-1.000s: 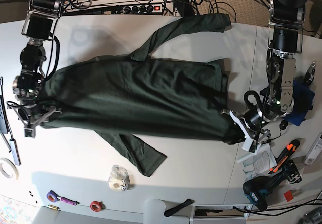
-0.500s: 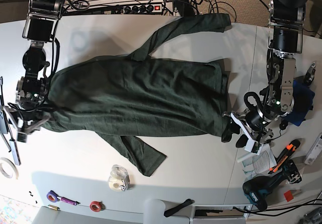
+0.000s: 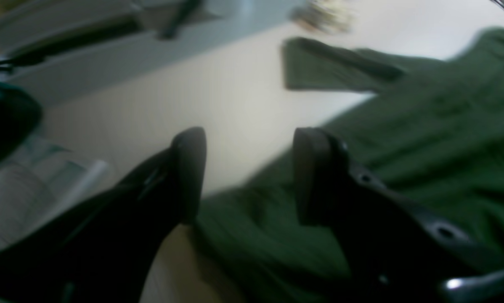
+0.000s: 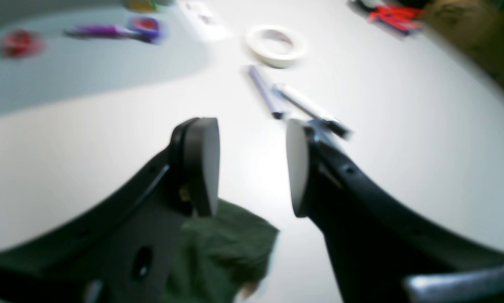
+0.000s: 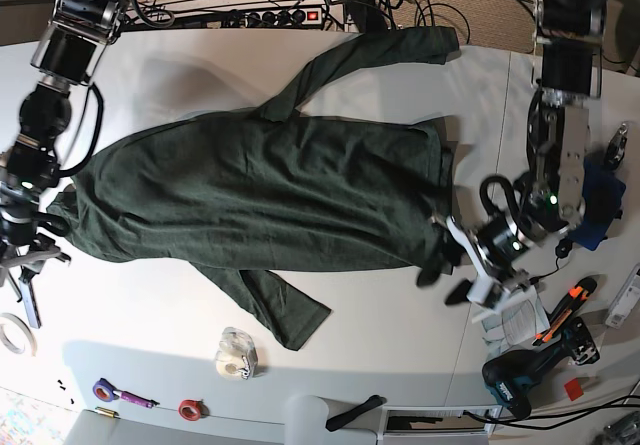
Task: Layout the t-shirt on the table in an organized manner, then fold the t-shirt properly
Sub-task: 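Grasp the shirt collar with the left gripper and the hem with the right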
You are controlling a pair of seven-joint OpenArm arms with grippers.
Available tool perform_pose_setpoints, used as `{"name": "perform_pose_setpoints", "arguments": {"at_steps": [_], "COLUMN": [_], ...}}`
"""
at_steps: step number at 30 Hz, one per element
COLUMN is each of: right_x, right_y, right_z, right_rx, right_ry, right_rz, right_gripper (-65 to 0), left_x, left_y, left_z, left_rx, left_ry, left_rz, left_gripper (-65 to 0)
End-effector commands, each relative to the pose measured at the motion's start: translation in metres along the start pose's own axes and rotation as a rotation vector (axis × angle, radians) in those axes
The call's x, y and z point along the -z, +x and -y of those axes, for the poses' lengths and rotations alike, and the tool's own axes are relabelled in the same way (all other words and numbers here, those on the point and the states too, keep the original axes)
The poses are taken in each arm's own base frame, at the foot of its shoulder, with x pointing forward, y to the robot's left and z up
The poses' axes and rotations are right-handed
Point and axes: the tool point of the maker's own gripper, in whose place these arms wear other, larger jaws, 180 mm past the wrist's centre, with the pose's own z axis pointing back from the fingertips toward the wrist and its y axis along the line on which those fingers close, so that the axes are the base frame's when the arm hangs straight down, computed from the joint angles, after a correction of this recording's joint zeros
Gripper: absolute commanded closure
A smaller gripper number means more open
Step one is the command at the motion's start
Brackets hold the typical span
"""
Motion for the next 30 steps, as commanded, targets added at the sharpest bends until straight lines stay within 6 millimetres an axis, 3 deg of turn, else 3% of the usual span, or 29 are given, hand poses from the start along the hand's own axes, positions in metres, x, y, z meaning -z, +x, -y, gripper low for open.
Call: {"name": "perform_pose_setpoints", "arguments": {"at_steps": [1,4,7,11,15,18,22,25,30], "right_x": [-0.005,-0.024,-0.054,-0.089,-0.097,-0.100,-0.099,-0.092,-0.077], "right_y": [0.029,0.029,0.016,0.003,-0.013,-0.027,-0.027,-0.030,-0.051], "right_z": [0.003,-0.033,-0.070,-0.090,-0.084,-0.084,-0.090,-0.100,-0.137], "right_rx": [0.012,0.033,0.005,0.026,0.063,0.059,0.050,0.007,-0.157], "right_ry": [0.040,0.329,0.623,0.857,0.871,0.866,0.873,0.855,0.800], "right_rz": [0.072,0.024,-0.062,-0.109,-0.138,-0.178,-0.168,-0.157,-0.171], "right_gripper": [-25.6,-25.6,-25.6,-25.6,-25.6,-25.6,-25.6,-25.6,-25.6], "left_x": [-0.003,-0.009,-0.014,-0.016,-0.018,-0.022,-0.023,-0.018,-0.003], "left_y": [0.017,0.007,0.001,0.002,-0.006,-0.026,-0.052,-0.072,-0.093], "left_z": [0.007,0.036,0.071,0.121,0.168,0.201,0.246,0.272,0.291], "left_rx": [0.009,-0.019,-0.067,-0.181,-0.280,-0.305,-0.217,-0.063,0.085], "left_ry": [-0.025,-0.108,-0.224,-0.382,-0.504,-0.587,-0.675,-0.690,-0.585], "left_rz": [0.056,0.065,0.083,0.085,0.025,-0.076,-0.188,-0.255,-0.328], "left_gripper": [-34.2,-34.2,-34.2,-34.1,-34.1,-34.1,-33.8,-31.2,-31.1]}}
